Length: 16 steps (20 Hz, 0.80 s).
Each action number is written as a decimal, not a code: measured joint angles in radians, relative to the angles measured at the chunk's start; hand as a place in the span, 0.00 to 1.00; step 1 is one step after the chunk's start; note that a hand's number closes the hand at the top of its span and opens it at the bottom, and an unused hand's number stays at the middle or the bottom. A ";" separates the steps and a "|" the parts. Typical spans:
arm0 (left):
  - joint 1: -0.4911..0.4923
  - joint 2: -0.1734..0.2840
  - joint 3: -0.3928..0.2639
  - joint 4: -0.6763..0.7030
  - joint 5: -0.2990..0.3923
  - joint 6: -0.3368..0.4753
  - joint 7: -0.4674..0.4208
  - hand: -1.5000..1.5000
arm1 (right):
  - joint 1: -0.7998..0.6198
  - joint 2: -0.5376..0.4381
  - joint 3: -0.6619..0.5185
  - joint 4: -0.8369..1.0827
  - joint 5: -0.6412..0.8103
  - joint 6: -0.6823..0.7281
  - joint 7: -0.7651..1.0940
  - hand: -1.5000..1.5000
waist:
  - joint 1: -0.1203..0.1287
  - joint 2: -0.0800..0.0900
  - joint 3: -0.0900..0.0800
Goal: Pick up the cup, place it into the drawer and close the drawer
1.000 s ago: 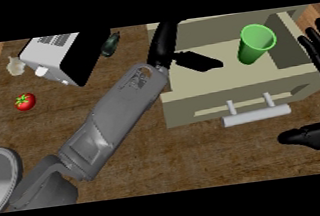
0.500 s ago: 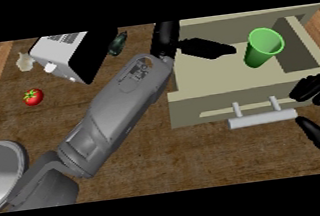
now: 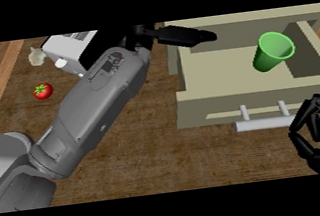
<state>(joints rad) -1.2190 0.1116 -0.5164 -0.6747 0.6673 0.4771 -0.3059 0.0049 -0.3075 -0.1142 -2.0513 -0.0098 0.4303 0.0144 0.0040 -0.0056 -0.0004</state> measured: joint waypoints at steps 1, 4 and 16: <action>0.021 0.015 0.005 -0.030 -0.001 0.000 0.007 0.00 | -0.002 0.002 0.011 -0.003 0.028 -0.008 0.007 1.00 | 0.003 0.000 0.000; 0.087 0.067 0.017 -0.122 -0.007 0.000 0.030 0.00 | -0.004 0.011 0.042 0.014 0.122 -0.037 0.003 1.00 | 0.011 -0.001 0.000; 0.363 0.264 0.088 -0.447 0.005 -0.059 0.098 0.00 | -0.126 0.023 0.227 0.261 0.544 -0.179 -0.095 1.00 | 0.030 0.003 0.000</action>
<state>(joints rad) -0.8557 0.3758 -0.4282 -1.1213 0.6719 0.4177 -0.2080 -0.1216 -0.2844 0.1125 -1.7900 0.5338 0.2515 -0.0804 0.0341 -0.0027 -0.0002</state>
